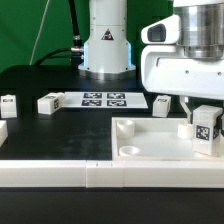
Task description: Assemble one leg
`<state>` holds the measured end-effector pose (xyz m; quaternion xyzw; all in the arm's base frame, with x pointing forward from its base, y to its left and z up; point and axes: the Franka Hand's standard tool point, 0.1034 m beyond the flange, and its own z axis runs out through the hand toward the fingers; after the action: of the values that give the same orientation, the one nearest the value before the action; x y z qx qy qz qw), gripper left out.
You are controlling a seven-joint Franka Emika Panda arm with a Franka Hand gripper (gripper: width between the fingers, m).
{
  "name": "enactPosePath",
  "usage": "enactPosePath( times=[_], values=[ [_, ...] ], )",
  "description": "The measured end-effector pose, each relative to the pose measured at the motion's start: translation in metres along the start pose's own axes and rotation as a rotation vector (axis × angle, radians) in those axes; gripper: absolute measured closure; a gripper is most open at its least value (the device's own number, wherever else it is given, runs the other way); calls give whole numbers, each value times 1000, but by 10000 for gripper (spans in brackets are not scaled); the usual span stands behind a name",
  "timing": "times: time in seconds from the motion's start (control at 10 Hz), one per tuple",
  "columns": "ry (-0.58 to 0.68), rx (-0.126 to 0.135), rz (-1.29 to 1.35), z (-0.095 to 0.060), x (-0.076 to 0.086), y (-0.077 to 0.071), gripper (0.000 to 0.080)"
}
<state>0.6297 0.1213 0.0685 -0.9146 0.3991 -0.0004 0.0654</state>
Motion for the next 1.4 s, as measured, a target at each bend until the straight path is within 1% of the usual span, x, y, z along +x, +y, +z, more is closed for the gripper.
enactPosePath(
  times=[0.1,0.3,0.9,1.0,1.1,1.2,1.3,1.4],
  values=[
    [-3,12,131,0,1,0,509],
    [-17,24,344,0,1,0,509],
    [-41,29,685,1,-4,-4,509],
    [-42,30,666,1,-4,-4,407],
    [-42,30,652,1,-4,-4,269],
    [-40,32,528,0,-1,-4,188],
    [-42,30,484,-1,0,-4,188],
    [-42,31,353,-3,0,-5,157]
  ],
)
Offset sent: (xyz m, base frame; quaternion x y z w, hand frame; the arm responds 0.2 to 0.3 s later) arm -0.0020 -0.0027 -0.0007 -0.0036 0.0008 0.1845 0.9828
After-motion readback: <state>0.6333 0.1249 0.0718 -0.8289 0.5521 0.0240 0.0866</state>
